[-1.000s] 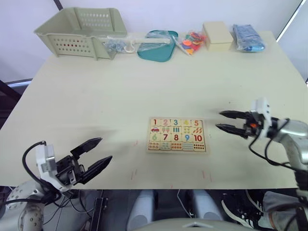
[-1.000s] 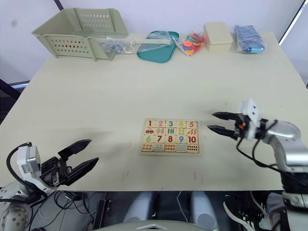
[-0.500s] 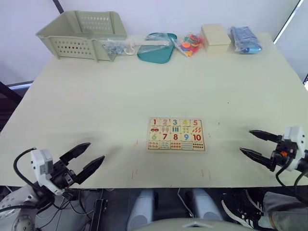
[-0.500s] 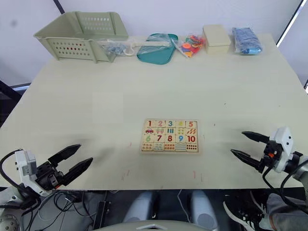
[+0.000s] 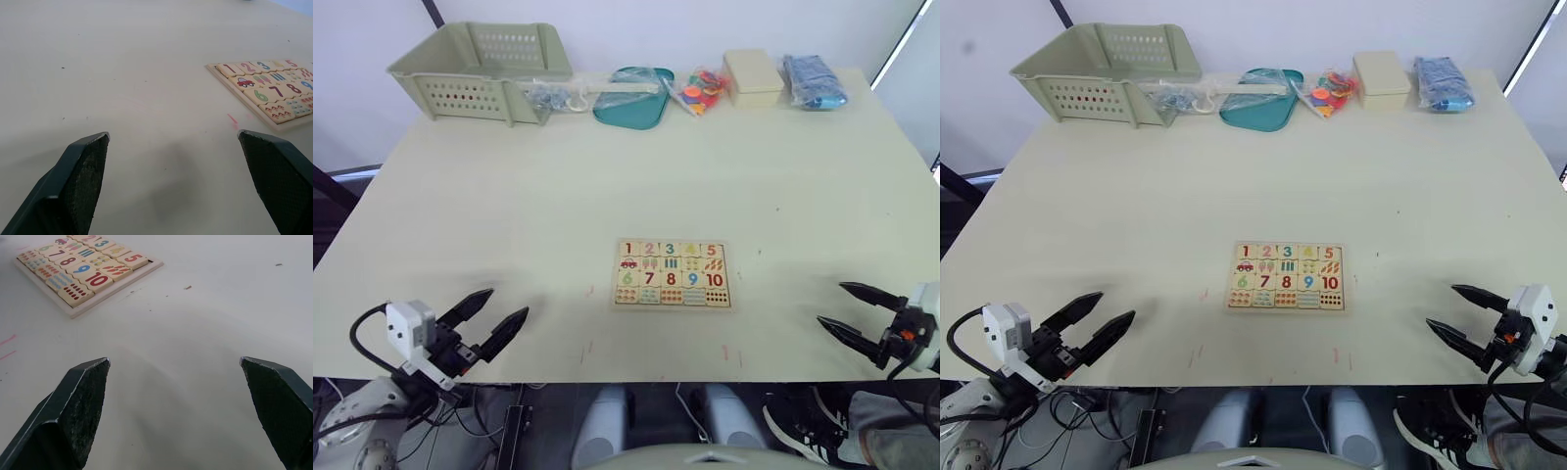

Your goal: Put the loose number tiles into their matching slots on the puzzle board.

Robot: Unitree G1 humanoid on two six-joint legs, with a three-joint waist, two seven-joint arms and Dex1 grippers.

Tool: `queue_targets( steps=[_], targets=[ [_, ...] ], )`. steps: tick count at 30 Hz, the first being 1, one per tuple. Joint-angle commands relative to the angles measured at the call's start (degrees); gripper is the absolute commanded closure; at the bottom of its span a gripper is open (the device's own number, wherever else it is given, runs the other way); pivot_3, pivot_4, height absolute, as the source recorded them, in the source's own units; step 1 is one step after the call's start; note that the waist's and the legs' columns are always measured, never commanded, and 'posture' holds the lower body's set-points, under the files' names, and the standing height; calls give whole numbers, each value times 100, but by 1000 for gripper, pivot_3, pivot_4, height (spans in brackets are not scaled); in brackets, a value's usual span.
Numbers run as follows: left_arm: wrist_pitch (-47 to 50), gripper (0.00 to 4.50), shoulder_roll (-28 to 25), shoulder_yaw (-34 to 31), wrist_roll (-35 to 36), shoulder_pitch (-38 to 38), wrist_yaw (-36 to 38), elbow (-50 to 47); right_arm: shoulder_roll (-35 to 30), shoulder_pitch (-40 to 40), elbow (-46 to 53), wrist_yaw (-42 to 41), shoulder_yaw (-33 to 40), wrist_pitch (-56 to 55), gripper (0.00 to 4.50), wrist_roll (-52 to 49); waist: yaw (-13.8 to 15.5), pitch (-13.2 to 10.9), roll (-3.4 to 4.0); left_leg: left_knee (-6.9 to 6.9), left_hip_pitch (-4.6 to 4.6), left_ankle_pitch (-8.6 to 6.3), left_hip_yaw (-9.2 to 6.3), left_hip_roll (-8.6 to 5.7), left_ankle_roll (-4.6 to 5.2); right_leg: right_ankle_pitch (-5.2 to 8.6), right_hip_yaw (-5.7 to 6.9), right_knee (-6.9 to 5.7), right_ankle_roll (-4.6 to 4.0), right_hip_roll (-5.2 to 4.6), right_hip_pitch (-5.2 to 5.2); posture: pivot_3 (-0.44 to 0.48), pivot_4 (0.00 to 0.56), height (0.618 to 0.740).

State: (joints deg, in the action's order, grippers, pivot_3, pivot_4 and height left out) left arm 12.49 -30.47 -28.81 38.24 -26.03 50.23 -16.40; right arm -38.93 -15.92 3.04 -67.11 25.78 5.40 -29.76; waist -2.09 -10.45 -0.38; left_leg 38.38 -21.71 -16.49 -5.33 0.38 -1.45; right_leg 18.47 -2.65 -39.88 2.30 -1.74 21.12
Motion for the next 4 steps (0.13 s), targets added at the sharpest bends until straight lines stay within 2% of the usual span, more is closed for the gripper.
queue_targets(
  steps=[1,4],
  targets=[
    [28,0,80,27,-3,-8,-210,-335,52,-21,23,62,216,-179,46,-149,2,0,-1,0,0,0,2,0,0,0,-1,0,0,0,0,0,150,740],
    [105,0,73,80,-74,-50,-319,-424,82,-25,5,101,213,-236,46,-152,2,1,-1,0,0,0,2,0,0,0,0,0,0,0,0,0,150,740]
  ],
)
